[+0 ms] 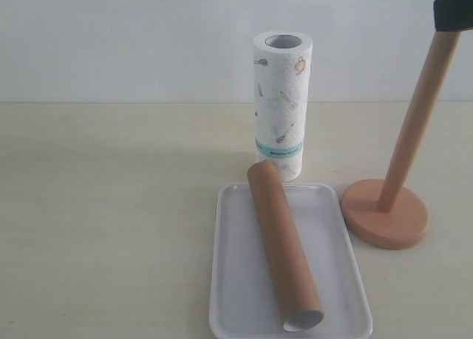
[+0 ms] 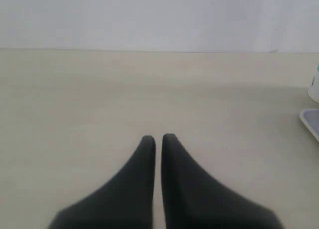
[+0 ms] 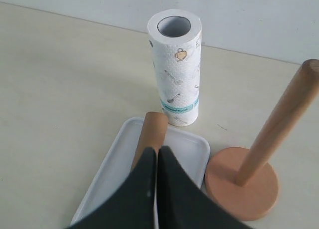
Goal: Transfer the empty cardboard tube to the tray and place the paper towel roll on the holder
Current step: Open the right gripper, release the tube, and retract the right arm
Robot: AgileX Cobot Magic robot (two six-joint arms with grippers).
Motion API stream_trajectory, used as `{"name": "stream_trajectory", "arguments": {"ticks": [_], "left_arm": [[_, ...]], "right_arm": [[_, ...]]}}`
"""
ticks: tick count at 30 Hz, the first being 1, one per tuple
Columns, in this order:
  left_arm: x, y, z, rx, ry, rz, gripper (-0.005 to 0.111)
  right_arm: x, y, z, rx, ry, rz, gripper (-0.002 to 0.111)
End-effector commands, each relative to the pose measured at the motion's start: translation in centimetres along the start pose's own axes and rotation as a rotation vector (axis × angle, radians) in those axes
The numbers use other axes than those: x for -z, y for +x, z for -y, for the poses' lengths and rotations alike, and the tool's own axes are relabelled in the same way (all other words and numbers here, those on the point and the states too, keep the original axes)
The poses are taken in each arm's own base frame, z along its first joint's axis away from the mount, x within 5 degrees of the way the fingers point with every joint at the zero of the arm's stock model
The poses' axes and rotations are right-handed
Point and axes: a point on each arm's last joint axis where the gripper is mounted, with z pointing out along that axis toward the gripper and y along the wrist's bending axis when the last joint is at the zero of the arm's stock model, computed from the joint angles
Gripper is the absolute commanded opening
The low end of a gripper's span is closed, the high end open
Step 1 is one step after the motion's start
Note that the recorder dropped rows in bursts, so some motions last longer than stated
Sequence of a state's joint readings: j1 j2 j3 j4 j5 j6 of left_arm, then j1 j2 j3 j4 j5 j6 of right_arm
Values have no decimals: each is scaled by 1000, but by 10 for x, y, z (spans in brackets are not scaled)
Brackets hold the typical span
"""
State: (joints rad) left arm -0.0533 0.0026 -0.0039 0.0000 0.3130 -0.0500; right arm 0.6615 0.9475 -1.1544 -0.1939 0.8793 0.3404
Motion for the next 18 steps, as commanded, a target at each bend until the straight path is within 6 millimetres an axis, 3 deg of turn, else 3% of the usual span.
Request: {"name": "stream_trajectory", "arguments": {"ticks": [1,18], "left_arm": [[0,1,0,5,0,5,4],[0,1,0,5,0,5,4]], "right_arm": [[3,-1,1,6,2,13,0],[0,-1,0,-10,-4,2,0]]}}
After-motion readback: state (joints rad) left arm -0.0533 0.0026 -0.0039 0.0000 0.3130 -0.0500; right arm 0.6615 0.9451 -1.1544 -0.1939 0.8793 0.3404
